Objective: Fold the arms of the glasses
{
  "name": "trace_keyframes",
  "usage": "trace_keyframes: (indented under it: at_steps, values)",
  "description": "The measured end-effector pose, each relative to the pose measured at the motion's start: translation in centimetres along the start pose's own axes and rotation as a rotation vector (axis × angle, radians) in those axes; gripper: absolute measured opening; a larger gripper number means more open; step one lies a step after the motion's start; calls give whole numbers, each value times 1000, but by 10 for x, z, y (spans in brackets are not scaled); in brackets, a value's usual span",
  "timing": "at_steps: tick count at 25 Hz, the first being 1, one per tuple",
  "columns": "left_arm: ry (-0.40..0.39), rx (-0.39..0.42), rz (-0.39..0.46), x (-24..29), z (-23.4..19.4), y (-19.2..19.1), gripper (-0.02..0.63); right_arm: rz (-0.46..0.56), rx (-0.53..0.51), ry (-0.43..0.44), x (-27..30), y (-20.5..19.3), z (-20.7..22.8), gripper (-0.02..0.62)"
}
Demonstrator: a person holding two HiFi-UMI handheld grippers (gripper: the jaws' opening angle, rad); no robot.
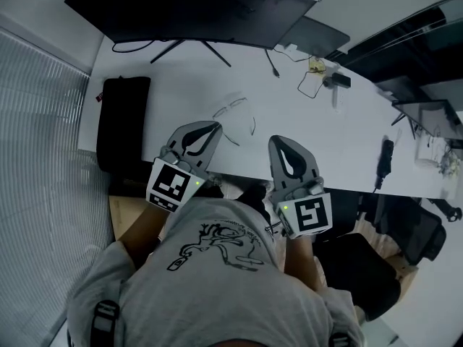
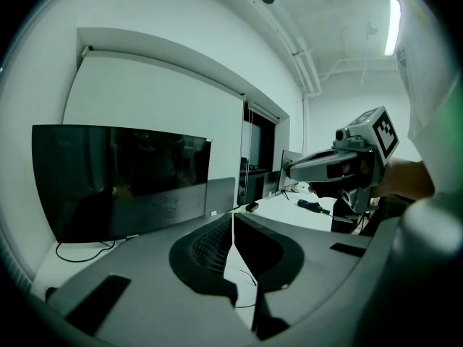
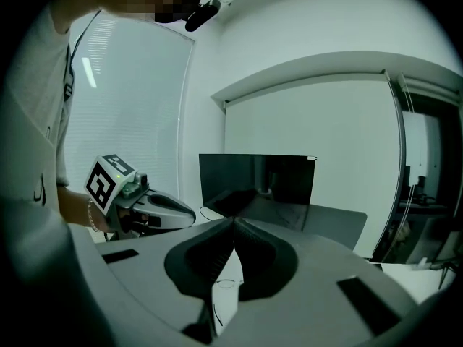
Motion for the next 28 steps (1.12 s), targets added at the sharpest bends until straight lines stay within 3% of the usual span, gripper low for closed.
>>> trace_keyframes:
  at_steps: [11, 28]
  values:
    - [25, 31, -122, 17, -21, -65, 34, -143, 25, -3, 6, -72, 19, 17]
    - [5, 7, -303, 45, -45, -157, 86, -357, -14, -11, 11, -190, 48, 37]
Point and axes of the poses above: the fingertips, and each gripper's own axes: x forward along the fingers, z to its right, y out of its top, the point moved 1 cm from there along -x, backward along the fingers, and after that the axes turned 12 degrees about z, right-handed, at the moved point
